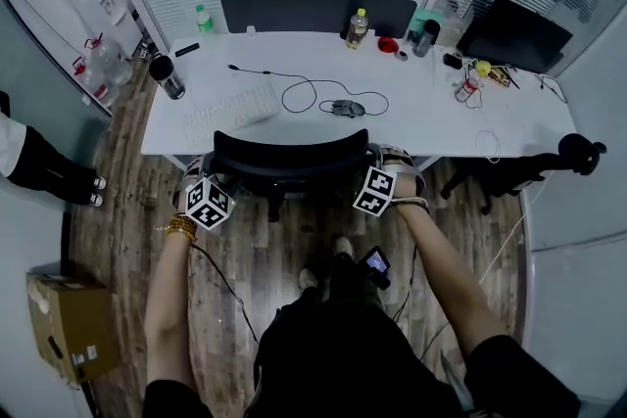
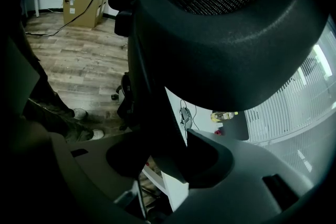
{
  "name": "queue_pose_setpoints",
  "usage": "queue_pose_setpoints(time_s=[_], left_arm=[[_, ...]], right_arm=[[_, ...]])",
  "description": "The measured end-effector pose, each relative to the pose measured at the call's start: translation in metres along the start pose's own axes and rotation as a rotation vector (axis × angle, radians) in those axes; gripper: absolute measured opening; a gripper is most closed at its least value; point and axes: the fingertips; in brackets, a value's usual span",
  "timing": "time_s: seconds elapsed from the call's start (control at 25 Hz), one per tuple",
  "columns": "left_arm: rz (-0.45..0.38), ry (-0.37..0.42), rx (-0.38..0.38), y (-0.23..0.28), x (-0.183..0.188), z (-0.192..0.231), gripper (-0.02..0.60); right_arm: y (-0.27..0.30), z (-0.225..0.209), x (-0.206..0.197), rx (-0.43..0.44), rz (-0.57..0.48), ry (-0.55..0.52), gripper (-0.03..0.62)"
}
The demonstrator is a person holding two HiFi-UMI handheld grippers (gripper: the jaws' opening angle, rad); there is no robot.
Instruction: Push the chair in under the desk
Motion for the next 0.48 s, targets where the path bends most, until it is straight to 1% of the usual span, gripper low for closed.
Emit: queue_pose_setpoints(time_s=[0.28, 0.48], left_arm=[[-0.019, 0.01, 0.018, 0.0003, 0.0011, -0.0009, 0.322], [-0.017, 0.021, 0.016, 0.0009, 0.0006, -0.0007, 0.316]], right_arm=[[-0.0008, 0.0002, -0.0003, -0.009, -0.01, 0.004, 0.209], [0.0003, -0.001, 0.0007, -0.005, -0.017, 0.006, 0.21]])
Point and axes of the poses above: the fingertips, and each gripper's own axes: y forward along the fingers, z to its left, x out of its top, and after that the axes turned 2 degrees about -x, right-handed
